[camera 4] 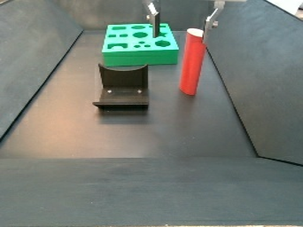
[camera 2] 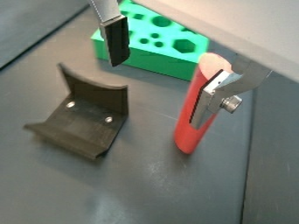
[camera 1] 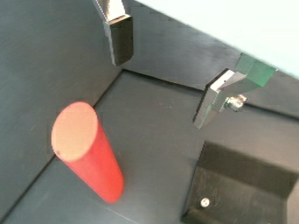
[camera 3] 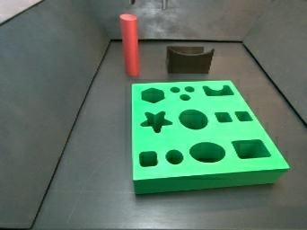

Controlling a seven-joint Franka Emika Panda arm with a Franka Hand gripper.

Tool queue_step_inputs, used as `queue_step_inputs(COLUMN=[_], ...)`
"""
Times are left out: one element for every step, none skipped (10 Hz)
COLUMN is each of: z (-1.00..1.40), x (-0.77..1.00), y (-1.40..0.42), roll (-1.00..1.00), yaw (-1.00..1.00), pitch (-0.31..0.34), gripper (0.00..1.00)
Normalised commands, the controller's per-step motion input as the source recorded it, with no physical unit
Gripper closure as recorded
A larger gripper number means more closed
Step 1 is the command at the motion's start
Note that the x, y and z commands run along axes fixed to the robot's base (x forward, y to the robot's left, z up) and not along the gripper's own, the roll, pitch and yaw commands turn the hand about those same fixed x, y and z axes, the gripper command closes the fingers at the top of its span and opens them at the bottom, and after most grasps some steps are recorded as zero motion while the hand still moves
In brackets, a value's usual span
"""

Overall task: Pick up the oval object. Move up. Move to above the board. Insert the oval object.
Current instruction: Pick up the oval object.

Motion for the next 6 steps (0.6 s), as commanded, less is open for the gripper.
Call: queue_step_inputs(z=[-0.15, -0.18, -0.22, -0.25, -0.29, -0.27], x=[0.0, 0.0, 0.0, 0.0, 0.0, 0.0], y=[0.0, 0.0, 0.0, 0.0, 0.0, -0.02], roll=[0.0, 0.0, -0.01, -0.03, -0.05, -0.03], yaw=[-1.0, -1.0, -1.0, -0.99, -0.98, -0.95], pitch=[-0.006, -0.013, -0.024, -0.023, -0.02, -0.017], gripper=[0.0, 0.0, 0.0, 0.0, 0.0, 0.0])
